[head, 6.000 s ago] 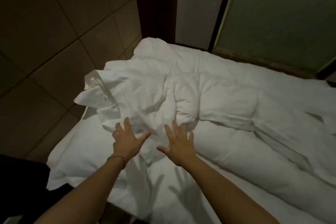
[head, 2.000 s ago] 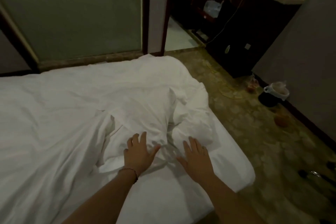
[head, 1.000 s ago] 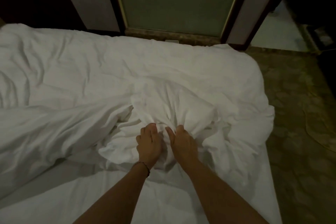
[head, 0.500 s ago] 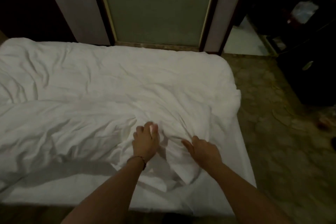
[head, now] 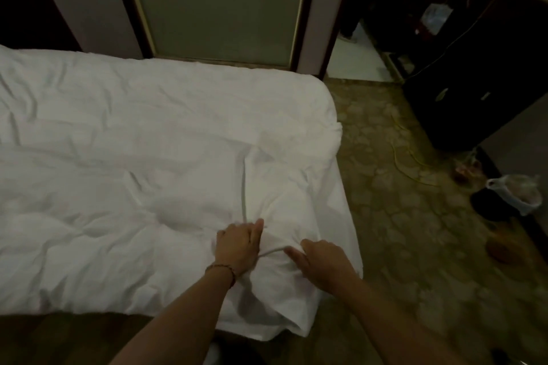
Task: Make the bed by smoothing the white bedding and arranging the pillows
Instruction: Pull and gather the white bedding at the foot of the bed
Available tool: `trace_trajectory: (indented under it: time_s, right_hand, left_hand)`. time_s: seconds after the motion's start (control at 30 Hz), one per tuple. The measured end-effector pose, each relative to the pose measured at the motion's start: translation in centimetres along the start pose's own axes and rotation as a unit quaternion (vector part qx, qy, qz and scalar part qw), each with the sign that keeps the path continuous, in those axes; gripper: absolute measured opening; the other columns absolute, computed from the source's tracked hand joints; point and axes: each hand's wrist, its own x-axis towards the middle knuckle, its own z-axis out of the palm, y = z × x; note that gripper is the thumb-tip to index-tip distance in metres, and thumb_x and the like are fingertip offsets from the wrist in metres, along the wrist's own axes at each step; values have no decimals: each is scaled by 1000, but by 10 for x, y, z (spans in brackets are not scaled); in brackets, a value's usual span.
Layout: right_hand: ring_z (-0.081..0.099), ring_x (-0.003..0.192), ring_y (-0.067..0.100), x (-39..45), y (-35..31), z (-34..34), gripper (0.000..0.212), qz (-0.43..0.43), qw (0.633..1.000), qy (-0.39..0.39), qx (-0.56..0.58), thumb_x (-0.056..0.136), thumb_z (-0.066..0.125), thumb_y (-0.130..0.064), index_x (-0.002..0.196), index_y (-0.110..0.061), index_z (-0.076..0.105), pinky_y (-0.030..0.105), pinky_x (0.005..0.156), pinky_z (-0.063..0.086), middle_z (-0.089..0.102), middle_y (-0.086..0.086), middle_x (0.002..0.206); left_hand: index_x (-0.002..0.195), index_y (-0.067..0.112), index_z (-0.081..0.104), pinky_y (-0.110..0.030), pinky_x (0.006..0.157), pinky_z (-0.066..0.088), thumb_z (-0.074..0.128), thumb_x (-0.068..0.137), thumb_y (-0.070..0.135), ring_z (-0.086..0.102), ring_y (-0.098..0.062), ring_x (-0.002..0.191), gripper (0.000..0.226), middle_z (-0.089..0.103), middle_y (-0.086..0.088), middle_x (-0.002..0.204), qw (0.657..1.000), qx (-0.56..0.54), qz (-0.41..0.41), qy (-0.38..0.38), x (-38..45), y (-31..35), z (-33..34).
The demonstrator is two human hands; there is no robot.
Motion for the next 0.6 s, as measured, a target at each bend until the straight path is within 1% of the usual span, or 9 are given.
trace_trajectory:
  time_s: [0.07,0.1,0.17,0.23,0.3,0.37,0.4,0.5,0.6]
  right_hand:
    - [63,97,25,-19,20,11,92,-4,1000,-19,6,76,-3,-83,107,-20,57,33,78,42,67,7,107]
    - [63,97,26,-31,31,18,85,-5,1000,-25,6,82,2,-80,107,-20,56,33,77,40,67,7,108]
    - [64,95,25,-59,51,36,92,-21,999,-30,12,75,-9,-85,101,-23,54,33,75,40,67,7,105]
    - [64,90,24,-84,73,52,103,-30,998,-46,15,59,-24,-90,92,-26,49,33,70,40,68,5,100]
    - [64,90,25,-108,92,69,99,-30,997,-64,19,59,-25,-90,89,-27,46,33,67,36,68,5,99]
    - [64,96,24,-130,104,84,95,-26,996,-82,25,64,-18,-86,93,-26,49,32,69,35,68,4,104]
    - [64,98,24,-138,106,92,97,-25,995,-95,35,65,-15,-87,97,-24,52,33,71,38,67,4,106]
    - [66,91,22,-150,105,107,103,-35,988,-119,91,68,-9,-93,97,-21,59,33,77,48,68,3,101]
    - [61,78,16,-135,86,87,96,-71,990,-85,85,74,-10,-86,83,-21,61,29,73,44,70,4,92]
  left_hand:
    - [96,19,72,-37,89,46,-4,92,70,65,-30,96,91,70,-8,99,999,-8,-46,-9,-21,13,19]
    - [91,18,72,-36,84,49,-12,86,74,66,-29,90,101,71,-8,94,998,-6,-54,-18,-34,21,29]
    - [87,17,69,-34,76,51,-20,80,77,67,-26,83,108,68,-5,83,997,6,-59,-40,-62,34,52]
    - [86,17,62,-32,74,49,-2,93,68,65,-23,81,83,58,3,72,996,16,-81,-45,-88,48,75]
    - [84,20,57,-33,73,49,11,101,58,61,-22,75,62,51,5,65,995,25,-75,-55,-112,59,94]
    - [93,17,69,-34,64,53,19,105,48,64,-24,68,60,63,-1,67,996,59,-38,-57,-129,65,110]
    - [95,18,73,-33,61,53,21,105,45,67,-24,68,59,68,-4,71,996,80,-32,-32,-135,65,116]
    - [84,21,70,-32,76,50,21,106,49,68,-25,89,61,73,-7,89,996,-2,-82,-27,-151,78,116]
    - [86,15,71,-33,79,49,23,106,48,68,-28,92,61,74,-11,91,995,-56,-85,-15,-159,86,104]
